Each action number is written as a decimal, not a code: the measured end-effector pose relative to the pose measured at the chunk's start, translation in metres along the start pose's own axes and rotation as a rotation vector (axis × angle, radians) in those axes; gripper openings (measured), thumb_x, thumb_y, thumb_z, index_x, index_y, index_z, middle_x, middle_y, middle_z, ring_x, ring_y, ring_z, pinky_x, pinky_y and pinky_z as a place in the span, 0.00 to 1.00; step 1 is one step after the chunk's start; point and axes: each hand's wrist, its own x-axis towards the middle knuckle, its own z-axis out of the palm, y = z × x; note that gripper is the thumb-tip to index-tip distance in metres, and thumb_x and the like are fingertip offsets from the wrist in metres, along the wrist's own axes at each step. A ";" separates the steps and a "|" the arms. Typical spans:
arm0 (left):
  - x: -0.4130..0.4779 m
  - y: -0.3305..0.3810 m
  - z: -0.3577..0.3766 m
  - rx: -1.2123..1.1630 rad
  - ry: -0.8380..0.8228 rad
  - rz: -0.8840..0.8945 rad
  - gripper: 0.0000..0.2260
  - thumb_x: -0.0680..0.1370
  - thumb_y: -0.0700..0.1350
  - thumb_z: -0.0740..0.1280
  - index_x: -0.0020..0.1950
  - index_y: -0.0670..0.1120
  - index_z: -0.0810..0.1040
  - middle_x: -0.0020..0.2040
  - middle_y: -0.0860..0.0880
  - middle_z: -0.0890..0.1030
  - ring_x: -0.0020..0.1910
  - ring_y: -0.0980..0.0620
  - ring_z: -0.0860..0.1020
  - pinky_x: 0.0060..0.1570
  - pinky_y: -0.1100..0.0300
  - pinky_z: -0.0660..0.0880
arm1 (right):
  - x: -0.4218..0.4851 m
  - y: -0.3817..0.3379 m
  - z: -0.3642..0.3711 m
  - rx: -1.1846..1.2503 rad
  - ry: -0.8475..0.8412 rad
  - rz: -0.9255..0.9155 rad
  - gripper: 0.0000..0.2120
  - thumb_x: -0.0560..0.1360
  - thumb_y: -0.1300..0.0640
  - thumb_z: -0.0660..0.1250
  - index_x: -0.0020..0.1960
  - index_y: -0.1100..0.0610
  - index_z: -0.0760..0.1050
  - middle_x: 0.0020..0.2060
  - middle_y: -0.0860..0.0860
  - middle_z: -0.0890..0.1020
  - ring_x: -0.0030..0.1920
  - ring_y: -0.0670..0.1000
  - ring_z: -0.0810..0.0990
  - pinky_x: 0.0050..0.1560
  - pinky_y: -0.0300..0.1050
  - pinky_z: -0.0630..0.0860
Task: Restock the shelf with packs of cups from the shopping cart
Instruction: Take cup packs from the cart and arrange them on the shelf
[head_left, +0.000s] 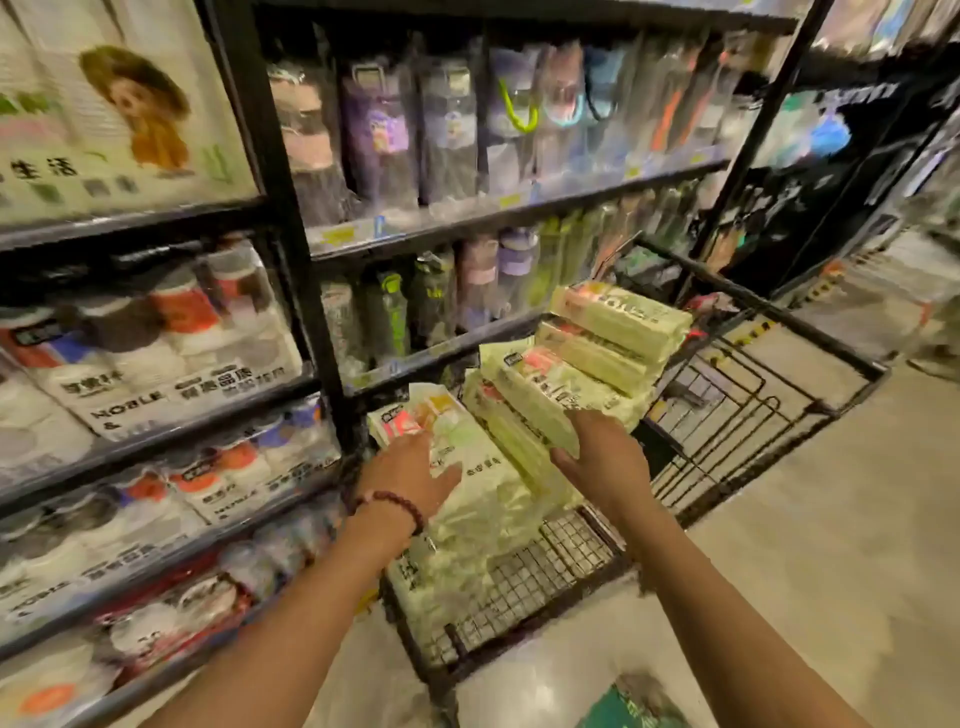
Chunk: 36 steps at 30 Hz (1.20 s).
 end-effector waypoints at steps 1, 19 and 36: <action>0.015 0.005 0.008 0.015 -0.035 -0.052 0.30 0.77 0.61 0.59 0.74 0.45 0.63 0.73 0.44 0.67 0.69 0.45 0.68 0.65 0.53 0.68 | 0.017 0.014 0.005 0.013 -0.024 -0.005 0.23 0.76 0.45 0.63 0.67 0.55 0.70 0.60 0.54 0.77 0.60 0.56 0.74 0.51 0.48 0.73; 0.111 -0.011 0.096 -0.435 -0.058 -0.664 0.59 0.63 0.57 0.78 0.77 0.42 0.40 0.72 0.36 0.62 0.70 0.39 0.66 0.66 0.48 0.68 | 0.185 0.129 0.069 0.194 -0.586 0.168 0.42 0.62 0.28 0.65 0.63 0.59 0.69 0.58 0.58 0.77 0.56 0.58 0.76 0.56 0.52 0.75; 0.105 -0.005 0.130 -1.122 0.137 -0.859 0.31 0.53 0.46 0.84 0.53 0.42 0.79 0.46 0.45 0.84 0.44 0.46 0.83 0.44 0.52 0.81 | 0.170 0.124 0.084 0.816 -0.708 0.273 0.38 0.53 0.46 0.80 0.58 0.57 0.74 0.48 0.52 0.84 0.48 0.52 0.84 0.50 0.54 0.80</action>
